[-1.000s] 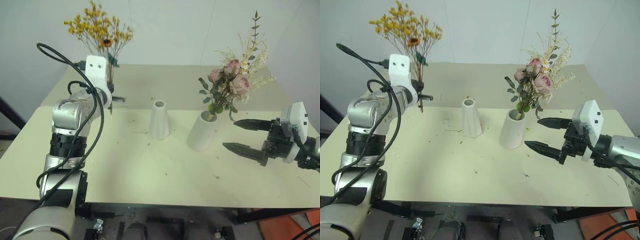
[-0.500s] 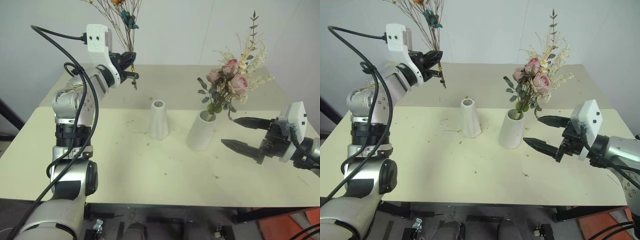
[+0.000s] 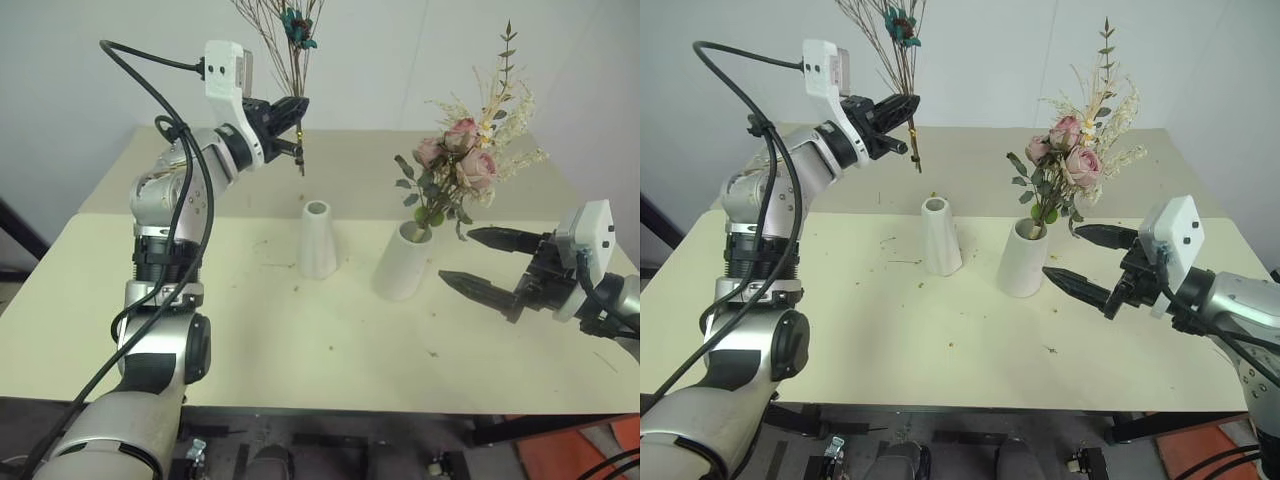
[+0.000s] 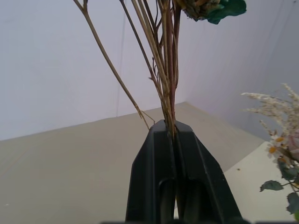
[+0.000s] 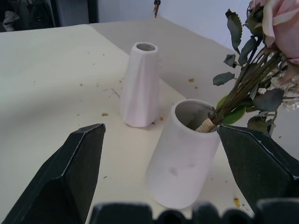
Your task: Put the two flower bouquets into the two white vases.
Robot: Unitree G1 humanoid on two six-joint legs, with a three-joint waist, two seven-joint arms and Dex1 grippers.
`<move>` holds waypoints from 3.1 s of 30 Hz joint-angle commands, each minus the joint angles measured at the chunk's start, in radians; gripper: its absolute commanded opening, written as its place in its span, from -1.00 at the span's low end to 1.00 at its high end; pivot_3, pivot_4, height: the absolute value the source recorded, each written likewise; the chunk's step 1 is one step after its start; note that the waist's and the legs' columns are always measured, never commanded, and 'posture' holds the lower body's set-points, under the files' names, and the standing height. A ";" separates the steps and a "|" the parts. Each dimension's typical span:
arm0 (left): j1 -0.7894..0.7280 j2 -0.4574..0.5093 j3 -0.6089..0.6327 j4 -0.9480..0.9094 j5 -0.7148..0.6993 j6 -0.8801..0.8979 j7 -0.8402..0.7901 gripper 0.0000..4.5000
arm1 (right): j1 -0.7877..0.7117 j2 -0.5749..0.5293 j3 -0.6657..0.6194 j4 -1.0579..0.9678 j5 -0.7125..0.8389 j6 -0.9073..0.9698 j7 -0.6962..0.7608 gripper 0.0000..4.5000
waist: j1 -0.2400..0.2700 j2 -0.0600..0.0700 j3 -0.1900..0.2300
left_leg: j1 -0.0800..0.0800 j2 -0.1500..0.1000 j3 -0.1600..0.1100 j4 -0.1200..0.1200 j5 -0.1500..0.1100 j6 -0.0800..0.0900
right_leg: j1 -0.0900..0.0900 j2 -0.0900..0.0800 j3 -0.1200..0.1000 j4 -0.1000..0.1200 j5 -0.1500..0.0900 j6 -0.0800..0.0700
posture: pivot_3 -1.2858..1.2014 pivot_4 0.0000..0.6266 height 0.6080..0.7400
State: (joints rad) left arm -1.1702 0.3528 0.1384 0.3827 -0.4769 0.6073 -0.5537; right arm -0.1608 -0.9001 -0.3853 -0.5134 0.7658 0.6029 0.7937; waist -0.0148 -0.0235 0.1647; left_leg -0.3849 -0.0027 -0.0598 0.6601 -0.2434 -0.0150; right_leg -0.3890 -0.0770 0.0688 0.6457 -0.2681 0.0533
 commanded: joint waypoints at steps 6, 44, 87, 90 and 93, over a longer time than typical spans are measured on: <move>-0.063 -0.002 0.033 0.066 -0.040 -0.087 -0.164 -0.99 | -0.017 0.010 -0.030 -0.037 0.011 -0.009 -0.028 1.00 | 0.000 0.000 0.000 | 0.000 0.000 0.000 0.000 0.000 0.000 | 0.000 0.000 0.000 0.000 0.000 0.000 | 0.03 -0.52 1.00; 0.070 -0.026 -0.034 0.168 0.047 -0.295 -0.451 -0.99 | 0.006 0.013 -0.045 -0.051 0.021 -0.011 -0.037 1.00 | 0.000 0.000 0.000 | 0.000 0.000 0.000 0.000 0.000 0.000 | 0.000 0.000 0.000 0.000 0.000 0.000 | 0.03 -0.52 1.00; 0.241 -0.036 -0.050 0.045 0.070 -0.298 -0.410 -0.99 | 0.008 0.010 -0.048 -0.053 0.025 -0.007 -0.030 1.00 | 0.000 0.000 0.000 | 0.000 0.000 0.000 0.000 0.000 0.000 | 0.000 0.000 0.000 0.000 0.000 0.000 | 0.03 -0.52 1.00; 0.251 -0.037 -0.053 0.038 0.071 -0.297 -0.404 -0.99 | 0.008 0.010 -0.048 -0.053 0.025 -0.006 -0.030 1.00 | 0.000 0.000 0.000 | 0.000 0.000 0.000 0.000 0.000 0.000 | 0.000 0.000 0.000 0.000 0.000 0.000 | 0.03 -0.52 1.00; 0.267 -0.039 -0.059 0.023 0.071 -0.293 -0.400 -0.99 | 0.009 0.010 -0.049 -0.054 0.025 -0.007 -0.029 1.00 | 0.000 0.000 0.000 | 0.000 0.000 0.000 0.000 0.000 0.000 | 0.000 0.000 0.000 0.000 0.000 0.000 | 0.03 -0.52 1.00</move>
State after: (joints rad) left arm -0.8997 0.3148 0.0805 0.4461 -0.3982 0.3097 -0.9555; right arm -0.1458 -0.8869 -0.4013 -0.5407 0.7709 0.6029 0.7626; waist -0.0148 -0.0234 0.1647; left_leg -0.3846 -0.0024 -0.0599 0.6602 -0.2434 -0.0147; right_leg -0.3889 -0.0768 0.0688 0.6459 -0.2681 0.0532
